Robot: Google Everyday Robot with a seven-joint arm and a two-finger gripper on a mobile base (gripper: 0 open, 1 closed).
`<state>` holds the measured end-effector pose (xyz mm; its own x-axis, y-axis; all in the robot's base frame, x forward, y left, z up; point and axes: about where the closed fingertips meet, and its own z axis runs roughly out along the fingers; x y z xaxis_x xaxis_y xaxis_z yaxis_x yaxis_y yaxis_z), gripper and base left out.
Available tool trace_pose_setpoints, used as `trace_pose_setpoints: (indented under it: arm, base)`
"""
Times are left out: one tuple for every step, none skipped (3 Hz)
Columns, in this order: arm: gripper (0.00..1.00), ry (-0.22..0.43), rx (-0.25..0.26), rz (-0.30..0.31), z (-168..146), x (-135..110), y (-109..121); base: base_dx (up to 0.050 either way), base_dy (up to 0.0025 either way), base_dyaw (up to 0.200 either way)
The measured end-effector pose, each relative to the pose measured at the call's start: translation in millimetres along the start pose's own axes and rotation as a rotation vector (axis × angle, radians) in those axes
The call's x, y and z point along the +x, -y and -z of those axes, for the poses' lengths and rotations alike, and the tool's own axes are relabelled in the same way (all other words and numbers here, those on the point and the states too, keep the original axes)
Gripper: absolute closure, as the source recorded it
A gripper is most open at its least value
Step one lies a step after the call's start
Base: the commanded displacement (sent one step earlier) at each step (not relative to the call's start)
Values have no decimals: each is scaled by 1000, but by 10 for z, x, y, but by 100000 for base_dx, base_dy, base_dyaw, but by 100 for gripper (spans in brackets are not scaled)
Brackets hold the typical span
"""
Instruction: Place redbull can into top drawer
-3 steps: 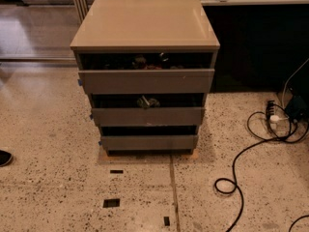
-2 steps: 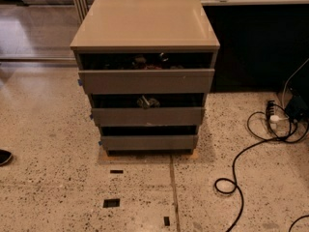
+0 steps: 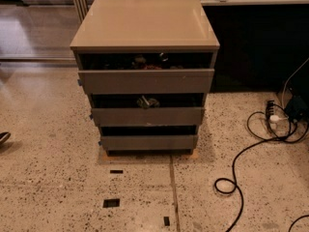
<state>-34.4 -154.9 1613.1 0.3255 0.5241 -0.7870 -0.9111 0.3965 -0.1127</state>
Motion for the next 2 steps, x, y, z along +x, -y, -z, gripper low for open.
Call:
trace_pose_setpoints:
  arm:
    - [0,22,4,-21,-14,-56,-2]
    - [0,158,25,-176,-115,-359,-25]
  base:
    - [0,0,0]
    - [0,0,0]
